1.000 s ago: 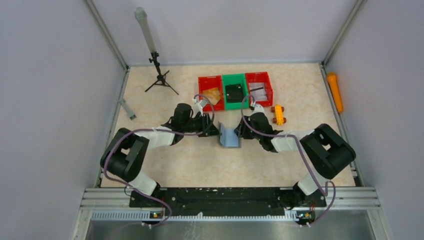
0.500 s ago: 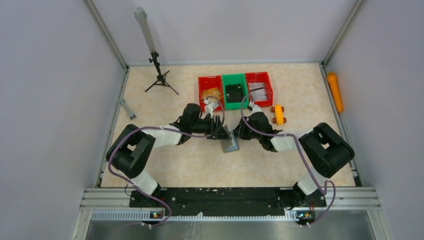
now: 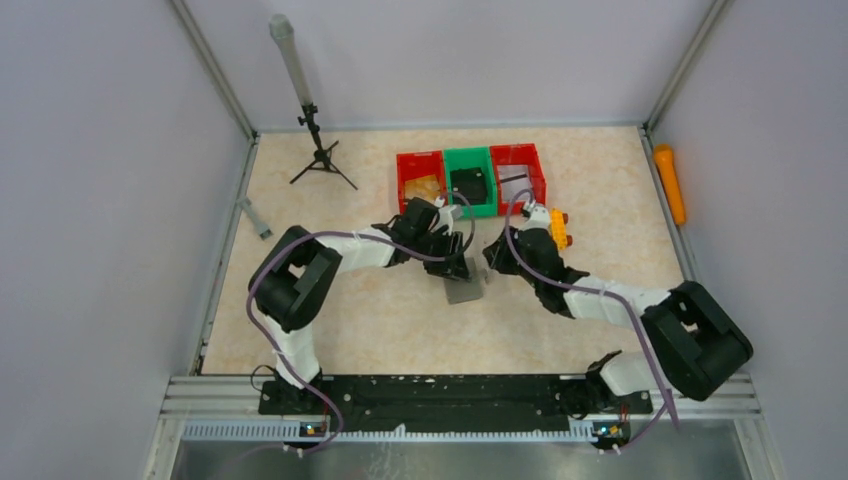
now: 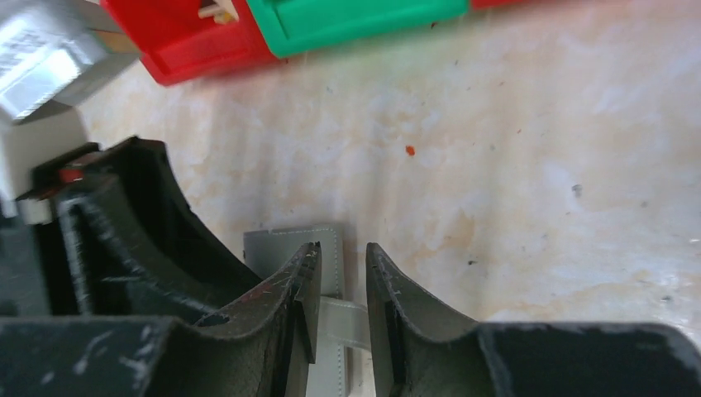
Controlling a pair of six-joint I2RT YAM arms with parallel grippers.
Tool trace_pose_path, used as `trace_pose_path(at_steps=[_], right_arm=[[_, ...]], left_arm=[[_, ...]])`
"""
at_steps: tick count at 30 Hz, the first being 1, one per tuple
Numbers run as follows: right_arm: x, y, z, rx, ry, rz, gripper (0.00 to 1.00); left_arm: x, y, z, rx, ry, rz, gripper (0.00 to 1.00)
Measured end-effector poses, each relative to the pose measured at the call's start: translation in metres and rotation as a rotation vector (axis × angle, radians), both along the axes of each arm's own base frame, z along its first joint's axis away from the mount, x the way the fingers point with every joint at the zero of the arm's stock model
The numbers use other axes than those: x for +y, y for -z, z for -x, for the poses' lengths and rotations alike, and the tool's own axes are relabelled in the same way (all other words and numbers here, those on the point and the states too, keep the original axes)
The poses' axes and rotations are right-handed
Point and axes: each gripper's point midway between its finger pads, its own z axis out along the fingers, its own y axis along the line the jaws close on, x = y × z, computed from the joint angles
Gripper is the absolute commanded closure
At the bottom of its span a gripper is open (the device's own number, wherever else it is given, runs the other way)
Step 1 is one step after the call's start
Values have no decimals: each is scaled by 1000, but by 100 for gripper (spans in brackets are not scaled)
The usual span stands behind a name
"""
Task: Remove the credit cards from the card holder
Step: Close the card holder at the center of the board.
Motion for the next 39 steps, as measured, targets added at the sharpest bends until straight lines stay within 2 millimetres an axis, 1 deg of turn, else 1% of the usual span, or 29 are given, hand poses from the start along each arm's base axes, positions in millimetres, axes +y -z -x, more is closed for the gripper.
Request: trace_pose_path(at_steps=[3,5,8,10,12,15,20,24,26,28,32,34,36,39], right_arm=[[-10,-18,0,-69,30,-7,73],[-12,-27,1,-109,29,-18,73],[-8,-32,4,-144,-8,-38,74],[-2,-34,8,-160,-51,-60,76],[8,-37,13,-177,-111,-96,86],[24,-38,20,-187,-202,-138,100],[54,-32,36,-156,-376,-223,100],[70,-31,49,-139,-484,-297,100],[76,-34,55,-140,-526,-328,100],[80,-38,60,-142,-563,-350,100],[86,-44,68,-152,-620,-392,100],[88,-38,71,-132,-638,-403,100],[89,-24,74,-81,-647,-401,100],[94,1,72,20,-645,-382,100]], left_arm=[[-3,2,-5,28,0,-25,57],[-4,3,-6,32,1,-34,57],[-2,1,-4,20,6,-25,57],[3,0,0,0,2,-25,57],[12,-3,7,-18,-6,-34,58],[22,-11,13,-58,-24,-32,62],[31,-29,4,-148,-76,-15,69],[43,-36,-6,-190,-132,-7,84],[47,-35,-10,-195,-153,-16,91],[49,-29,-13,-183,-164,-39,96],[46,-12,-17,-132,-161,-83,98],[47,0,-16,-98,-157,-110,98],[47,7,-16,-73,-154,-128,98],[45,10,-18,-51,-151,-145,98]])
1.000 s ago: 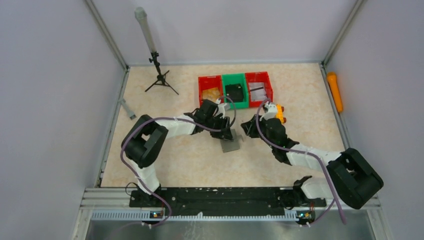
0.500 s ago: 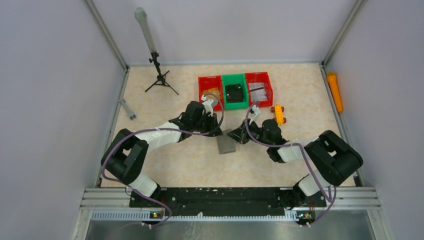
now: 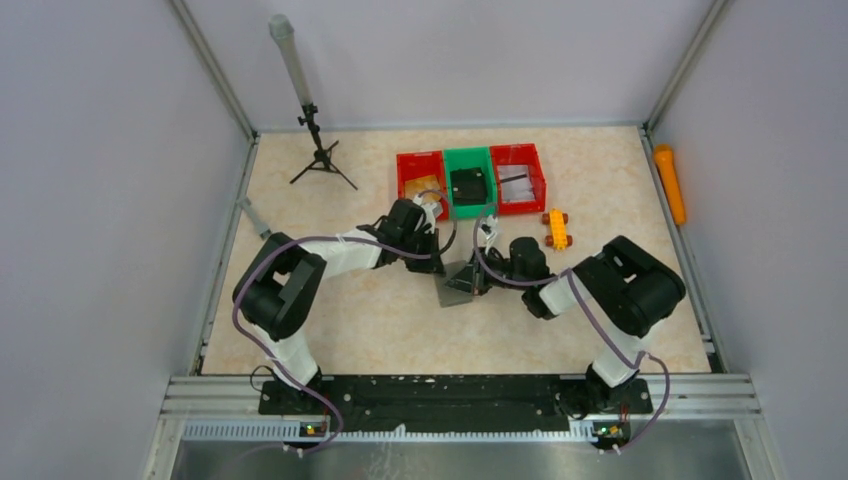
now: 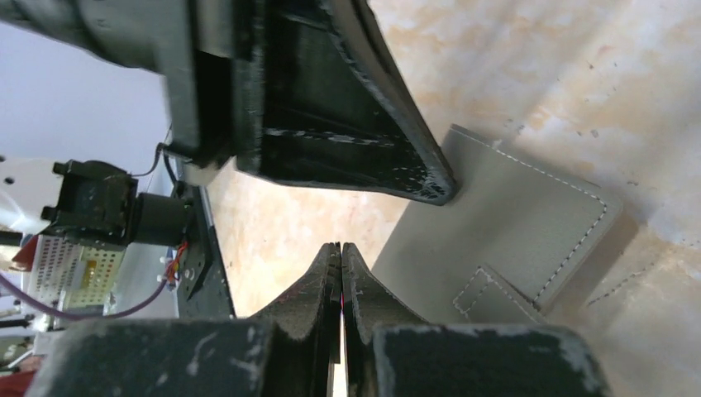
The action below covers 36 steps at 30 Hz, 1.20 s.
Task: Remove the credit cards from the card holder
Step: Close the card holder at the center of the board.
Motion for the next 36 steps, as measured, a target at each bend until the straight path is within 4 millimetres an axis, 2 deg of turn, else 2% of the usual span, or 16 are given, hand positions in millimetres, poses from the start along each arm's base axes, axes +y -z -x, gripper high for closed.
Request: trace_pose_path(at_steps=[7,9,15,18,22,27,31,34,36], right_arm=[[4,38,-1,130,-12,75,100],[6,43,-3,155,-20,90,100],[10,45,-11,155,-37,147,100],[7,40,-12,122,-30,158,100],[1,31,-1,94,-42,143,100],[10,22,10,62,-104,112,100],[13,28,18,74,-132,129,100],[12,42,17,121,-132,170,100],[15,45,15,132,-139,178,100]], left_arm=[[1,2,-3,20,-12,-35,98],[2,2,-3,21,-14,-41,98],[3,4,-5,17,-22,-50,98],[3,3,-5,16,-22,-50,98],[3,3,-5,16,-22,-50,98],[3,3,-5,16,-22,-51,98],[3,3,-5,16,-23,-51,98],[3,3,-5,16,-22,-50,98],[3,4,-5,18,-22,-51,98]])
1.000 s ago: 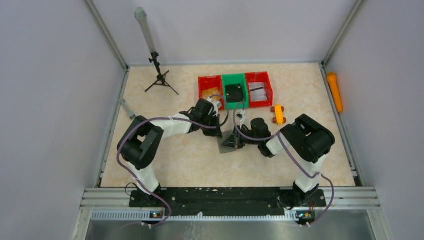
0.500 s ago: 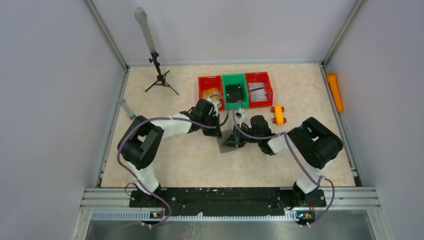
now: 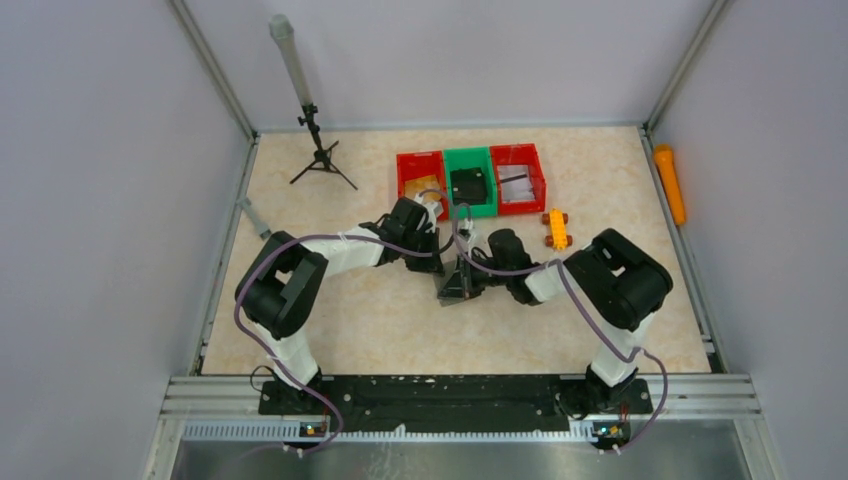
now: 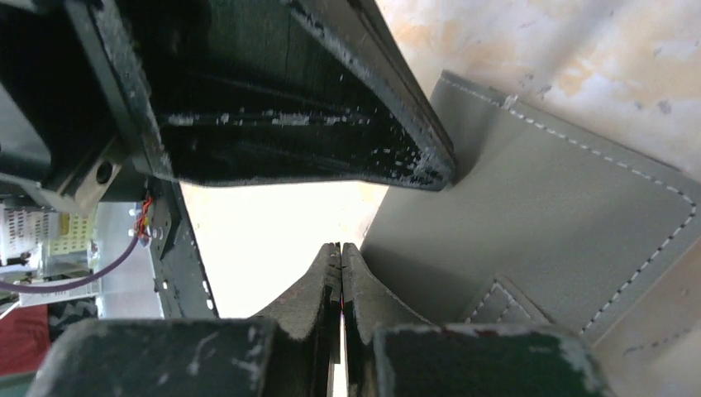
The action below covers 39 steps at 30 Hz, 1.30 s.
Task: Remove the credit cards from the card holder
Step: Close the card holder at the center of the board, then reset both arms
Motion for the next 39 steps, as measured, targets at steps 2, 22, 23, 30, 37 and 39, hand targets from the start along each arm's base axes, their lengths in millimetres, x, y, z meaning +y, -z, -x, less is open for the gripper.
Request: trace_pose_path(at_steps=[2,22,23,30,37,39], right_arm=[[3,-1,-5,-5,-1,9,100],[-73,-115,-32,-552,385,-15,96],[-81,-118,-35,-576,430,-2,93],[-154,-142,-50,-758,766,94,34],[-216,-138,-52,-966,974,248,14],[-228,-129,-52,-988,998,328,15]], left_arm=[[0,0,0,-1,0,0,98],[46,-68,5,-307,-133,20,51],[52,-77,3,-352,-157,19,26],[113,-121,6,-647,-375,13,1],[179,-134,-5,-842,-620,-167,1],[198,-130,-5,-895,-670,-238,1]])
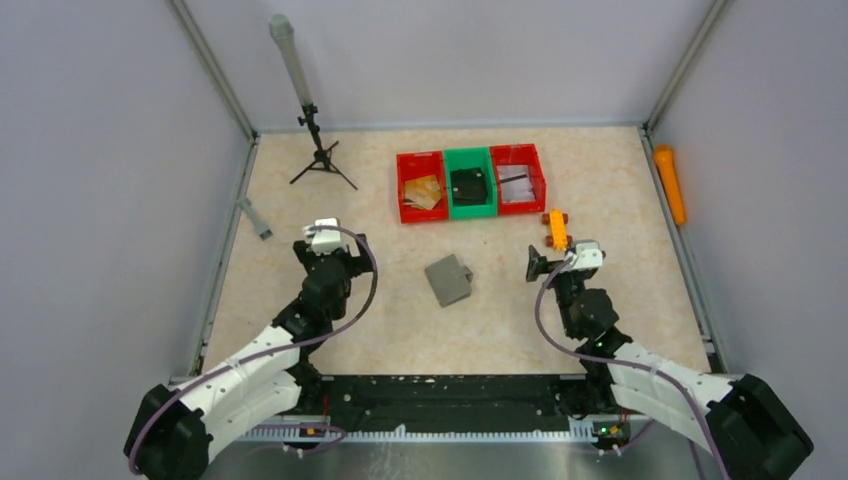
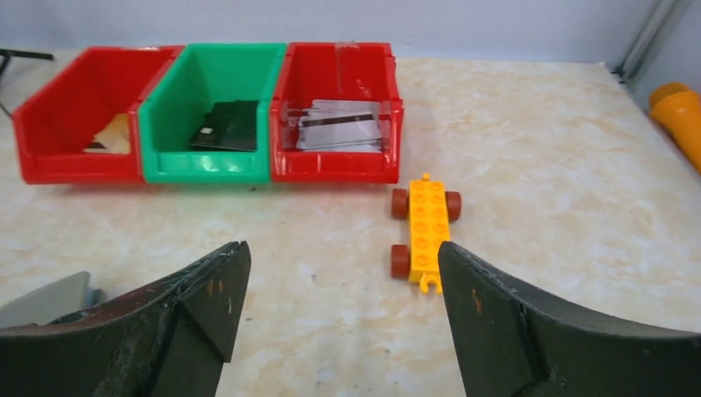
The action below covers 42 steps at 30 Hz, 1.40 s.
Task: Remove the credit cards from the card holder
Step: Reset both arms
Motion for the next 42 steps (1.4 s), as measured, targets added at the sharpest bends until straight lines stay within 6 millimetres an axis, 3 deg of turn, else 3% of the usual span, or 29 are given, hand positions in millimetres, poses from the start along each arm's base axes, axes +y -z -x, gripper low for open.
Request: trace_pose_path(at_steps=[4,7,10,13,17,21,25,28,30,34,35,36,39,42], right_arm=[[-19,7,-10,5,76,90,19],[-49,7,-21,3,169,99,20],[-78,10,-27,15,264,97,20],[-90,21,-31,41,305,110,18],[-93,42,-37,93,321,163,17],[-100,60,-42,142,364,208,12],[-110,67,-45,154,411,218,12],[-124,58,-51,131,450,167,13],[-133,53,-56,117,471,134,14],[-132,61,-63,144,452,121,20],[-131,61,-65,144,444,118,20],[-129,60,-67,143,433,113,19],[-127,60,-70,147,418,105,6],[-126,62,-70,154,406,104,4]], left_arm=[[36,21,3,-62,-120,-114,1],[69,37,4,-47,-220,-175,1],[101,35,-2,-56,-333,-169,1],[122,41,-8,-49,-406,-177,1],[128,62,-13,12,-408,-219,1],[135,70,-25,32,-407,-248,14],[135,65,-45,25,-373,-264,12],[133,55,-53,-39,-340,-226,11],[136,55,-56,-89,-329,-202,2],[136,88,-51,-27,-290,-212,1],[133,89,-52,-23,-273,-209,1],[131,86,-55,-27,-259,-204,1],[129,71,-66,-69,-242,-189,1],[128,69,-73,-64,-233,-176,1]])
